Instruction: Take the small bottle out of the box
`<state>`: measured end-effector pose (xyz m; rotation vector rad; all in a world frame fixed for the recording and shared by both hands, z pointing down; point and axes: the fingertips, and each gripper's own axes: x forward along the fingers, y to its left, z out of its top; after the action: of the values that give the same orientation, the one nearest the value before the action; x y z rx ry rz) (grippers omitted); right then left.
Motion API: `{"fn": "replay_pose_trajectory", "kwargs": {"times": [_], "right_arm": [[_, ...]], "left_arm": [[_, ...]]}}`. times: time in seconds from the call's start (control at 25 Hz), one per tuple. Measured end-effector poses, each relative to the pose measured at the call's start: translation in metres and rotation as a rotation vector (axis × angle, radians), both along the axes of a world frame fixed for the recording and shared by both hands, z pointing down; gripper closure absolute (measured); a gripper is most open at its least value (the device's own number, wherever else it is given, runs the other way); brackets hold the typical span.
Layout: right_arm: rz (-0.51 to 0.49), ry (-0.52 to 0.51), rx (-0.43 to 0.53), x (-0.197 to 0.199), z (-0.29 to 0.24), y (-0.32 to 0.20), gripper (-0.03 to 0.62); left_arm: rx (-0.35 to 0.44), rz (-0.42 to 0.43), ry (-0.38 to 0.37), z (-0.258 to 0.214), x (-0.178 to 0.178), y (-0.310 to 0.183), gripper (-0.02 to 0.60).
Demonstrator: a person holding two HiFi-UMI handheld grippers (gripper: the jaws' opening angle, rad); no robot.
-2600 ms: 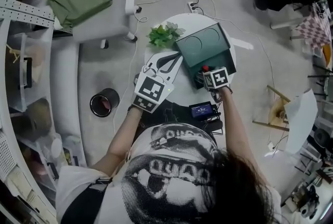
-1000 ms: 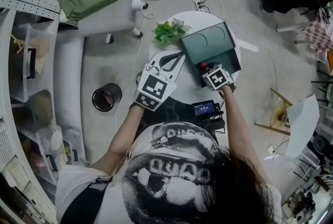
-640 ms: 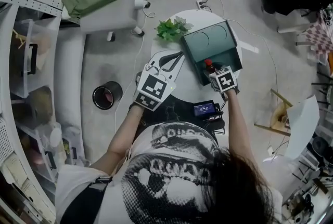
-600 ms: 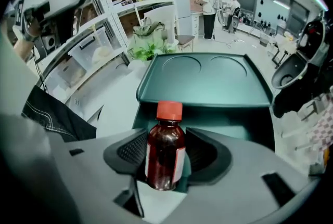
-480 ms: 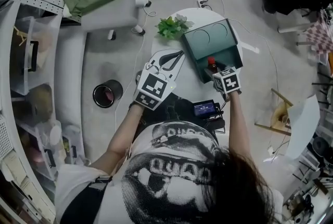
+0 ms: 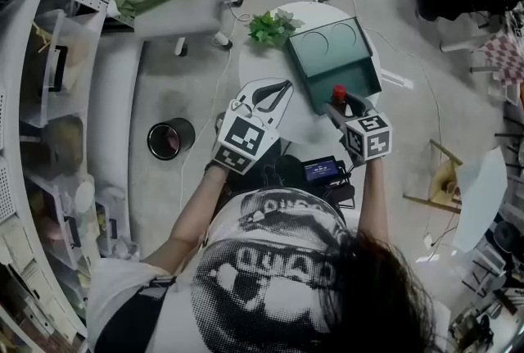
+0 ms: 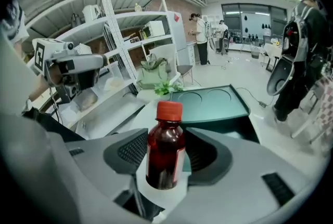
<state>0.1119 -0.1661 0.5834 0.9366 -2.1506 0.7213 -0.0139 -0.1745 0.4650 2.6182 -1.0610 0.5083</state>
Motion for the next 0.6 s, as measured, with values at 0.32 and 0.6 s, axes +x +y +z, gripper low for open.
{"fn": "replay_pose_trajectory", "kwargs": {"times": [0.32,0.6], "right_arm": [[0.028,-0.137,0.095,0.014,-0.051,0.054,0.367],[0.029,-0.223,0.154,0.038,-0.077,0.107,0.367]], "left_arm": [[0.021,-0.032,-0.022,-0.011,0.025,0.049,0.568],[0.042,-0.081,-0.043,-0.02,0.048,0.106,0.568]]}}
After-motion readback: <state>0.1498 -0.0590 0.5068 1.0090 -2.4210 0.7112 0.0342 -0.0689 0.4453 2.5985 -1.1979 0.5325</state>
